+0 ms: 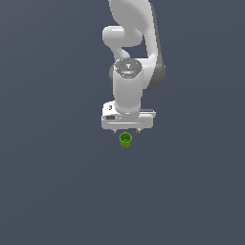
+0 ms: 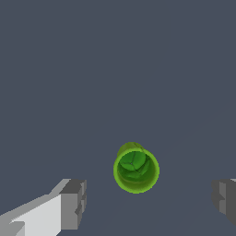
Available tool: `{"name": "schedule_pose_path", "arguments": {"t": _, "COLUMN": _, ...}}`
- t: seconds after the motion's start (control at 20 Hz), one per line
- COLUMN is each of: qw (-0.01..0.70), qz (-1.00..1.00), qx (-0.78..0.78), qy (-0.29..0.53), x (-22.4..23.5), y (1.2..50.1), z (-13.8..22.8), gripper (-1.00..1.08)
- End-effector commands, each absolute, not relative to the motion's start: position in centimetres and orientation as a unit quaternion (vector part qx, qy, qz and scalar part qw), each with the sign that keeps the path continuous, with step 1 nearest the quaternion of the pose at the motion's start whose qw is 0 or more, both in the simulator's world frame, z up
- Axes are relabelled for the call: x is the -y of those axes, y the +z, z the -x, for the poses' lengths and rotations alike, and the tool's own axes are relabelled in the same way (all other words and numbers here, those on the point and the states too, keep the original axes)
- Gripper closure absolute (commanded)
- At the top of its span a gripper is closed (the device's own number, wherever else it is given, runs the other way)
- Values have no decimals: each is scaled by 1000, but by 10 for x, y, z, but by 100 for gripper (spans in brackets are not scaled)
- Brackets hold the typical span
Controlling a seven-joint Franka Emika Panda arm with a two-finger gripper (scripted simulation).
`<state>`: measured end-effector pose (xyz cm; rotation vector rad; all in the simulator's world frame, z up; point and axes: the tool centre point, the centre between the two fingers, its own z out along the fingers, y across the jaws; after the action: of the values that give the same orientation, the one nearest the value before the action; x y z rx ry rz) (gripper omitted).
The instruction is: Pick up the object and move it to a goal position.
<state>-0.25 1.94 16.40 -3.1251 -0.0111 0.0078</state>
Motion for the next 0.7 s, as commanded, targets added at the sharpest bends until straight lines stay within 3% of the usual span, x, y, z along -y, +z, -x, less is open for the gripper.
{"name": "schedule_pose_path", "arguments": {"t": 0.0, "qw": 8, "qz": 1000, "qx": 4, "qy": 3, "x": -19, "y": 164, "z": 3, "gripper": -92}}
{"name": "schedule_pose_path", "arguments": {"t": 0.65, "qw": 20, "qz": 999, "qx": -29, "qy": 2, "x": -11, "y": 171, "z": -2, "gripper": -92}}
